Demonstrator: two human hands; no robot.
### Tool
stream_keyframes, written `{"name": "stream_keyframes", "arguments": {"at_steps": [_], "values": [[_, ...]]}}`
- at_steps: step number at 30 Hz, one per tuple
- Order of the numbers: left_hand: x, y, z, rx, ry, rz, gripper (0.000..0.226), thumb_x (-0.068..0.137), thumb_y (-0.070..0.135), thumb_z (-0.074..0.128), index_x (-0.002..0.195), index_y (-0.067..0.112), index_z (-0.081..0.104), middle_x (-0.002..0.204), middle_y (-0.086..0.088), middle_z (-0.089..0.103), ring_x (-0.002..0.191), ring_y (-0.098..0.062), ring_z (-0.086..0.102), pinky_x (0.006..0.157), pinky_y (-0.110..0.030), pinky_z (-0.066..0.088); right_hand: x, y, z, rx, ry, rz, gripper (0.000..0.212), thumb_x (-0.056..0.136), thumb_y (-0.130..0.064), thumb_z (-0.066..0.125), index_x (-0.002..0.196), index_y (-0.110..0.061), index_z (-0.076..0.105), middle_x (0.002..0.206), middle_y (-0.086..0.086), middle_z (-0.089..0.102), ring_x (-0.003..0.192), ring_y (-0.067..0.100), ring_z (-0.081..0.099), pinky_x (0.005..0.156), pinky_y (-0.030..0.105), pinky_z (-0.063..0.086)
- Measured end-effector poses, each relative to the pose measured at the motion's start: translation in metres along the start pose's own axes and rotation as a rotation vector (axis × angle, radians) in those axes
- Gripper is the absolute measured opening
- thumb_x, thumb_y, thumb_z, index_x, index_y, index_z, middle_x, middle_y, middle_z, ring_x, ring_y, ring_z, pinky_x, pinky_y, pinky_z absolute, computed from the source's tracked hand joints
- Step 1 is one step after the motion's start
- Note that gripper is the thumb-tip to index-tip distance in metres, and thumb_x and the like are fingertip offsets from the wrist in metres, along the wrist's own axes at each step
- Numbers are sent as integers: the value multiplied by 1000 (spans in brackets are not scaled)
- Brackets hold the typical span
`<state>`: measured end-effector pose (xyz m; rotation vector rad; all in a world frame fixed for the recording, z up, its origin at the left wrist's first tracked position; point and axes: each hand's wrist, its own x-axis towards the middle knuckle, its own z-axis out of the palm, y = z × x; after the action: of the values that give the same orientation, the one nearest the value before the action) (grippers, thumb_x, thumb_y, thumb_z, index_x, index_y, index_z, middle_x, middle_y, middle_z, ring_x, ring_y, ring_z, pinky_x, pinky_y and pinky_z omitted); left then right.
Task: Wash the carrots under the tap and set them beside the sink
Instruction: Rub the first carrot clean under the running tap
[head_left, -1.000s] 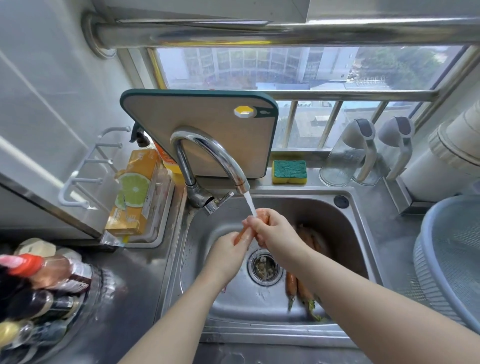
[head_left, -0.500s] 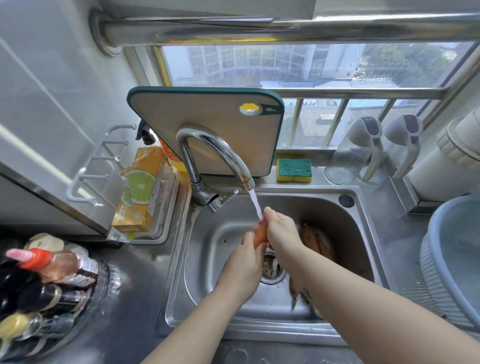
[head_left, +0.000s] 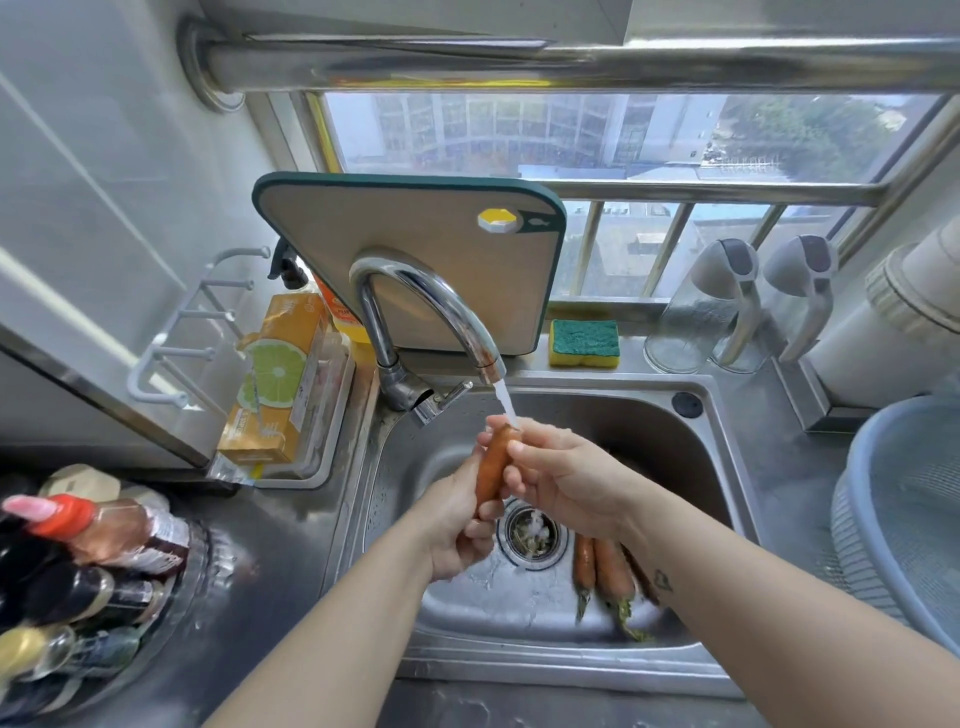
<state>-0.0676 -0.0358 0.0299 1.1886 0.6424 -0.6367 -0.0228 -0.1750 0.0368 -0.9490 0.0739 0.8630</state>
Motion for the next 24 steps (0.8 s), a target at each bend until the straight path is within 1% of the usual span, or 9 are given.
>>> {"name": "stream_keyframes", "arguments": {"at_steps": [4, 6, 9, 12, 14, 16, 19, 21, 24], "values": [[-1, 2, 3, 4, -40, -1, 58, 83, 70, 37, 68, 20, 61, 48, 7, 39, 34, -3, 27, 36, -14, 23, 5, 2, -4, -241, 72, -90, 12, 96, -6, 50, 98, -11, 61, 68, 5, 54, 54, 14, 52, 59, 21, 48], [3, -1, 4, 158, 52, 162, 57, 91, 63, 34, 78, 17, 66, 53, 4, 45, 38, -4, 31, 37, -15, 25, 9, 3, -5, -315, 143, -124, 7, 91, -16, 60, 86, -12, 63, 63, 10, 50, 58, 25, 47, 61, 30, 41], [7, -4, 7, 477, 134, 424, 49, 97, 52, 32, 87, 17, 65, 64, 4, 53, 53, -10, 42, 50, -22, 32, 16, 5, -2, -359, 339, -165, 10, 89, -12, 59, 82, -5, 63, 49, 2, 46, 49, 17, 37, 52, 26, 31], [5, -7, 10, 760, 184, 548, 24, 98, 41, 38, 85, 26, 51, 68, 14, 51, 62, -2, 47, 54, -16, 32, 19, 4, 5, -636, 564, -218, 17, 87, -8, 52, 75, -2, 62, 52, -3, 53, 51, 12, 44, 50, 21, 37], [3, -11, 9, 800, 157, 560, 19, 99, 39, 39, 85, 29, 47, 70, 15, 50, 62, 0, 47, 56, -19, 33, 19, 2, 8, -706, 574, -192, 27, 91, -15, 50, 73, -1, 64, 57, 1, 57, 50, 12, 45, 51, 22, 37], [4, -13, 4, 743, 124, 549, 22, 99, 38, 37, 86, 26, 50, 69, 12, 49, 58, -1, 45, 58, -24, 36, 19, 0, 7, -493, 469, -97, 35, 97, -21, 46, 70, -6, 62, 60, 4, 59, 43, 10, 38, 44, 20, 30], [5, -11, -2, 413, 26, 427, 30, 101, 35, 33, 97, 16, 56, 62, 6, 42, 44, -1, 35, 46, -15, 30, 14, -6, 3, -99, 260, 49, 33, 100, -25, 43, 82, -7, 64, 75, 2, 67, 36, 4, 32, 38, 15, 30], [3, -7, -5, 154, -74, 304, 33, 101, 35, 32, 104, 12, 56, 58, 5, 39, 39, -1, 27, 39, -12, 22, 11, -7, -2, 11, 162, 60, 28, 100, -23, 43, 92, -5, 64, 92, 7, 69, 39, 3, 38, 41, 13, 38], [0, -2, -9, -127, -166, 122, 35, 100, 38, 35, 100, 12, 57, 53, 6, 40, 34, 1, 26, 37, -10, 19, 6, -8, -5, 48, 73, 38, 23, 99, -15, 44, 102, -4, 63, 100, 10, 69, 48, 4, 52, 50, 13, 50]]}}
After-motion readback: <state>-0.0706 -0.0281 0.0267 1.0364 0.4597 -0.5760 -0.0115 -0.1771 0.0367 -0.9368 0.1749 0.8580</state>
